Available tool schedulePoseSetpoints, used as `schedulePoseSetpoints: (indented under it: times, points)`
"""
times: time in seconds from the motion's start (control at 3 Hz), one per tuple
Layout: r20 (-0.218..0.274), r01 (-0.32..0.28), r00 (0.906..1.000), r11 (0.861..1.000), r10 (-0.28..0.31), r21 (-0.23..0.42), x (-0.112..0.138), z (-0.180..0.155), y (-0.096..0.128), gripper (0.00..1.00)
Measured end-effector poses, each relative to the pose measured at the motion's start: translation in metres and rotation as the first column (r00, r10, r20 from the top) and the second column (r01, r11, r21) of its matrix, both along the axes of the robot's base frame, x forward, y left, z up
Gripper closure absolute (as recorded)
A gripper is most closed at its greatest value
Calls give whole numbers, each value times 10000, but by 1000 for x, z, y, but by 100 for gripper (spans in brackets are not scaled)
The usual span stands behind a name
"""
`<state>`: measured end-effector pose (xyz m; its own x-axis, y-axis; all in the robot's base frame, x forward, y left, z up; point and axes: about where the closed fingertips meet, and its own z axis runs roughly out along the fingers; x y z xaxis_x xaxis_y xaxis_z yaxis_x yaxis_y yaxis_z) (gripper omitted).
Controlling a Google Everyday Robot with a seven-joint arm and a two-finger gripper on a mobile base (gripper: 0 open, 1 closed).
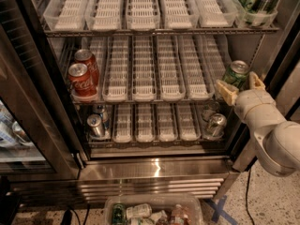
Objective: Pick green can from middle shelf of fridge
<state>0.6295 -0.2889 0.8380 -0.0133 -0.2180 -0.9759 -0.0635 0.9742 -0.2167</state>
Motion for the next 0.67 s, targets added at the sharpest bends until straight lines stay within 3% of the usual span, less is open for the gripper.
schedulePoseSetpoints:
  times: [0.67]
  points:
    - [-35, -83, 10000, 9995, 84, 300, 8, -1, 4, 32]
